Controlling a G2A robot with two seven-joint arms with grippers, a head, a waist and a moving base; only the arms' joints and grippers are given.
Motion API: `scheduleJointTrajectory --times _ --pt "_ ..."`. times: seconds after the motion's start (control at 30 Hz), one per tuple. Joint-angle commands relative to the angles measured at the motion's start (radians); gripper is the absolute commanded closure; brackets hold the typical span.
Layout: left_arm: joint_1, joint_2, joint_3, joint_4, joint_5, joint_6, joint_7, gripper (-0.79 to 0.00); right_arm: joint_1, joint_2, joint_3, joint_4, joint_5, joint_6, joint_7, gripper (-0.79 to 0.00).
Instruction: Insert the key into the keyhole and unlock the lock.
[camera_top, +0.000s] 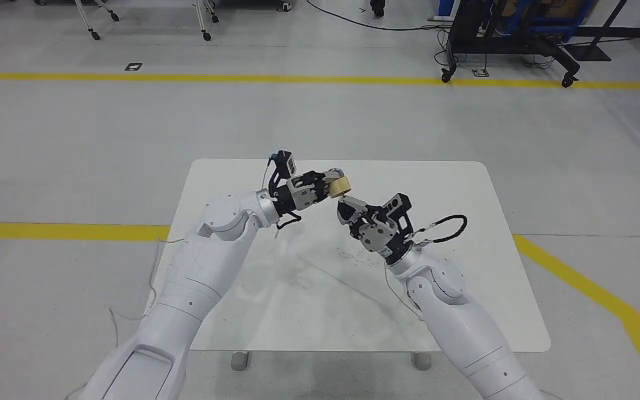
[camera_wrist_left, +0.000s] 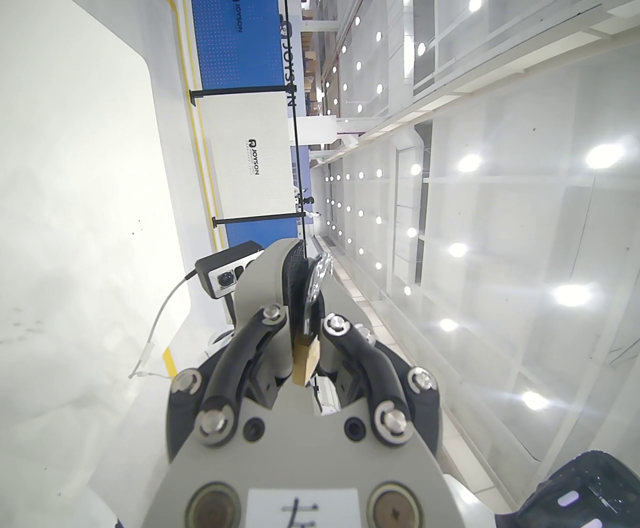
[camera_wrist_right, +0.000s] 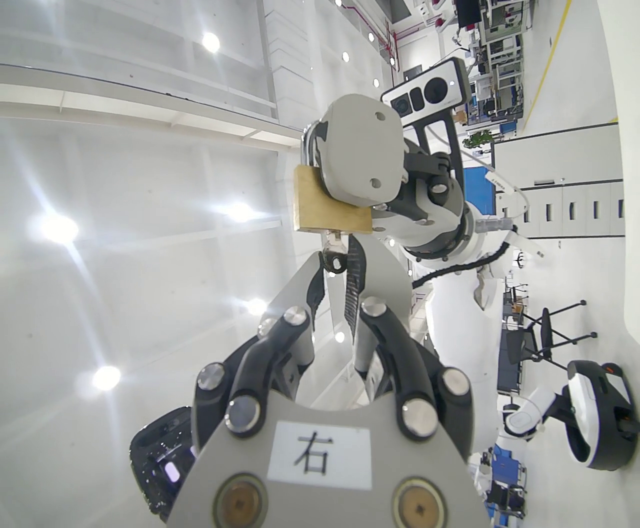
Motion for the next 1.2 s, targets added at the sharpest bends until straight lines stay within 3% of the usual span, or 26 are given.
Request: scheduleJointTrajectory --times 0.0,0.27,0.4,0.7,1.17 --pt "-0.002 -0.001 0.001 0.004 -0.001 0.000 -0.002 0.000 0.001 -0.001 0.001 0.001 -0.001 0.002 -0.001 0.000" --pt "-0.008 -0.003 0.008 0.009 0.012 -0.004 -0.009 0.000 0.005 -0.010 0.001 0.010 0.031 -0.005 -0.009 0.000" --pt "-0.009 -0.003 0.009 0.004 0.035 -0.031 -0.008 0.000 -0.004 -0.018 0.008 0.013 0.145 0.006 -0.011 0.000" --pt "-0.001 0.001 -0.006 -0.015 0.062 -0.083 0.002 0.000 0.017 -0.039 0.024 0.108 0.510 0.208 0.121 0.000" --pt "0.004 0.005 -0.009 -0.036 0.117 -0.085 0.019 0.000 0.056 -0.049 0.037 0.182 0.557 0.302 0.199 0.000"
